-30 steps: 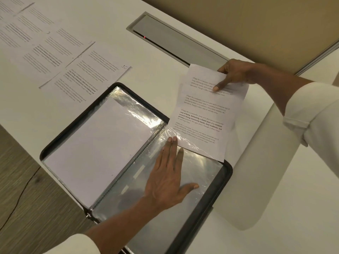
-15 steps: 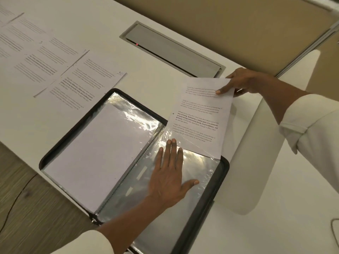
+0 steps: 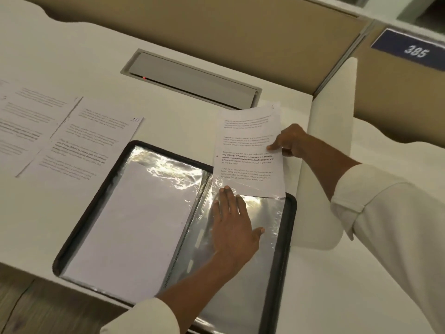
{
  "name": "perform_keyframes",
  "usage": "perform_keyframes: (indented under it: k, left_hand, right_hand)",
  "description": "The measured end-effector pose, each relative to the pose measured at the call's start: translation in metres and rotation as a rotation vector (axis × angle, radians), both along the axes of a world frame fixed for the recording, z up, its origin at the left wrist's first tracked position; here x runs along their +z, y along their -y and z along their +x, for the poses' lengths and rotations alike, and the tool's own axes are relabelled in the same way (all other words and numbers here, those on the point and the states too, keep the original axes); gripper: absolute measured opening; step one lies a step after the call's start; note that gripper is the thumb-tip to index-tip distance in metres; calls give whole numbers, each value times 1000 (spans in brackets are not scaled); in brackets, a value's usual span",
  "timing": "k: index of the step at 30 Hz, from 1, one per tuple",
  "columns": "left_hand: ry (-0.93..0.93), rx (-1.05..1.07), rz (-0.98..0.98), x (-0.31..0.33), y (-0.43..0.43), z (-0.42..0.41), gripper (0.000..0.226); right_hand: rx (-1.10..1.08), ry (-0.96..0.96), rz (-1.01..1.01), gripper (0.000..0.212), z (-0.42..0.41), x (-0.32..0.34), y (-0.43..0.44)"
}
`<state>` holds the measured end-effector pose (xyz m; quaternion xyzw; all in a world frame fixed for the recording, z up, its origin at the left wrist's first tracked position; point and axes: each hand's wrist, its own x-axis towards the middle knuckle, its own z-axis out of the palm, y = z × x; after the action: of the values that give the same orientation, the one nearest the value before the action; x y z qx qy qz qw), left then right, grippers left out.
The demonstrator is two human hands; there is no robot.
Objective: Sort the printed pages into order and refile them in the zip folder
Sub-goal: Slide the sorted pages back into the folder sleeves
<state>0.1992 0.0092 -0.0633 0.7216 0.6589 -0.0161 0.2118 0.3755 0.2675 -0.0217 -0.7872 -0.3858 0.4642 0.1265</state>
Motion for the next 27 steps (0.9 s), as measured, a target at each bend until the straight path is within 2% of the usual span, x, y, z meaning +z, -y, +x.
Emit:
perform_keyframes:
  k: [4, 8, 11, 13, 16, 18, 21, 25, 27]
  left_hand:
    - [62, -27, 15, 17, -22, -20, 78]
    - [36, -134, 80, 23, -49, -39, 57]
    - [30, -245, 64, 25, -69, -51, 49]
    - [86, -229, 65, 24, -87, -59, 45]
    - [215, -123, 94, 25, -120, -71, 39]
    - [215, -55, 126, 23, -145, -80, 39]
    - [276, 110, 81, 17, -183, -90, 46]
    - [561, 419, -147, 14, -225, -93, 52]
    - [669, 501, -223, 10, -242, -93, 55]
  right_hand:
    - [-15, 65, -4, 55, -1, -8, 14]
    - [-76, 80, 4, 27, 0, -15, 26]
    - [-205, 35, 42, 29, -3, -27, 36]
    - [-239, 78, 55, 33, -6, -35, 43]
    - [-332, 41, 95, 52, 3, -60, 46]
    - [-372, -7, 113, 59, 17, -81, 45]
    - [-442, -84, 128, 48, 5, -56, 58]
    - [-477, -173, 156, 30, -1, -41, 71]
    - [-482, -203, 166, 26, 0, -39, 74]
